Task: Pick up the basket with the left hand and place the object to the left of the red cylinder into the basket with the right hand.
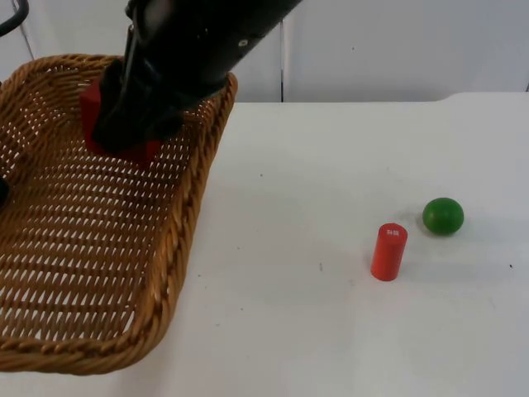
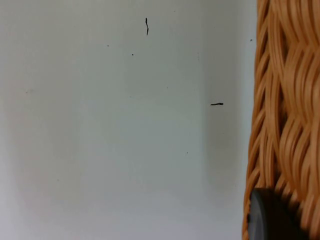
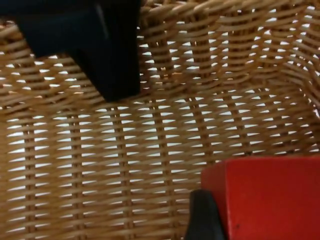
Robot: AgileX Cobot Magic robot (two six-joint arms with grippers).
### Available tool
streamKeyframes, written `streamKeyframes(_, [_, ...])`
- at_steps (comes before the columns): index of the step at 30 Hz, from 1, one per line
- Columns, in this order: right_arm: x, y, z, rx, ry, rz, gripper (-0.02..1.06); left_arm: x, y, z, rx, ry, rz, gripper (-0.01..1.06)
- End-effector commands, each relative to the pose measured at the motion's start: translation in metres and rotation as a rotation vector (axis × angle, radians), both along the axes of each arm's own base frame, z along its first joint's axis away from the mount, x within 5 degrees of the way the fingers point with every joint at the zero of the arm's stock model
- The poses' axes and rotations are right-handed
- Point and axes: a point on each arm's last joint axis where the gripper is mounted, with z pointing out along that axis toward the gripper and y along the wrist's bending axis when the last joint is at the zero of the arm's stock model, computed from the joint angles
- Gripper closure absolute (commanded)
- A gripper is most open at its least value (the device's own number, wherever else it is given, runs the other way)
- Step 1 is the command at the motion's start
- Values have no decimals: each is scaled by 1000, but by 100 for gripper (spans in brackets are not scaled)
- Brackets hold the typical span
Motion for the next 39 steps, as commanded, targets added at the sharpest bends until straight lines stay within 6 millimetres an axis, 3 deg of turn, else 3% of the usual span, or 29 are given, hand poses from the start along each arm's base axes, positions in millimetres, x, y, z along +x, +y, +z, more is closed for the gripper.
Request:
streamKeyframes(1, [0,4,5,34,-9,-11,105,-2,-2,5,-32,-17,15,105])
streamKeyframes(11, [2,7,-9,11,15,-11,104,-2,-2,5,-32,-17,15,105])
streamKeyframes(14, [2,7,-9,19,25,-15,84,-1,-2,5,-30,-20,17,105])
streamKeyframes(15, [2,7,-9,19,25,-15,84,-1,-2,5,-30,-20,17,105])
streamKeyframes(19, [1,7,-10,16,35,-15,38,-1,-2,5,-29,-23,19,105])
streamKeyframes(20, [1,7,-10,16,35,-15,38,-1,-2,5,-29,-23,19,105])
streamKeyframes(22, [1,7,-9,15,46,-20,12,-1,-1,5,-27,-28,21,105])
streamKeyframes(23, [0,7,-10,11,51,-17,2,-1,-1,5,-27,-28,21,105])
streamKeyframes(24, [0,6,-7,15,47,-17,-1,-1,-1,5,-27,-28,21,105])
streamKeyframes(33, [-7,-1,21,43,24,-3,-1,-1,-1,5,-27,-28,21,105])
streamKeyframes(39, [-19,-13,54,67,-1,20,-1,-1,-1,5,-25,-28,21,105])
